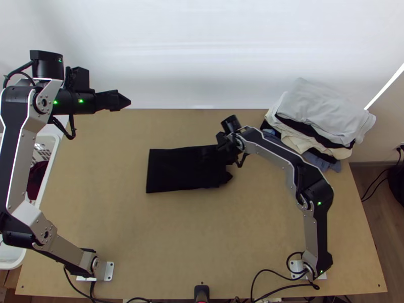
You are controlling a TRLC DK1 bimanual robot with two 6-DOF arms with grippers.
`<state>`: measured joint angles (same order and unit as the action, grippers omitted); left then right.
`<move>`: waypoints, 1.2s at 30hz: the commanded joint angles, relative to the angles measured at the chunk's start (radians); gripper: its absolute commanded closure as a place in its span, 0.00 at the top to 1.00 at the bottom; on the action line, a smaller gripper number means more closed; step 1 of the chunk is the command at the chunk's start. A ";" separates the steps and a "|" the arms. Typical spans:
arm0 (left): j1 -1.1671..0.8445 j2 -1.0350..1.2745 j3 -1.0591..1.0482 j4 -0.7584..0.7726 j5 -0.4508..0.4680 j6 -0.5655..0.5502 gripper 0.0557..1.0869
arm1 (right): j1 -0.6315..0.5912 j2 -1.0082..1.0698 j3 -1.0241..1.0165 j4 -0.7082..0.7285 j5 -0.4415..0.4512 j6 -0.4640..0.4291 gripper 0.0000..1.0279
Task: Fold the t-shirt
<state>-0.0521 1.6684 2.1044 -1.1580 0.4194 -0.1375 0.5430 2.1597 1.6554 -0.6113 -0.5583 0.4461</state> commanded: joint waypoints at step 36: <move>0.041 -0.081 0.025 -0.023 -0.007 0.009 0.96 | -0.566 -0.245 0.702 -0.081 -0.207 0.269 0.03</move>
<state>-0.0223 1.6142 2.1059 -1.1656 0.4141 -0.1379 0.0105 1.9041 2.3203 -0.7311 -0.7212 0.6769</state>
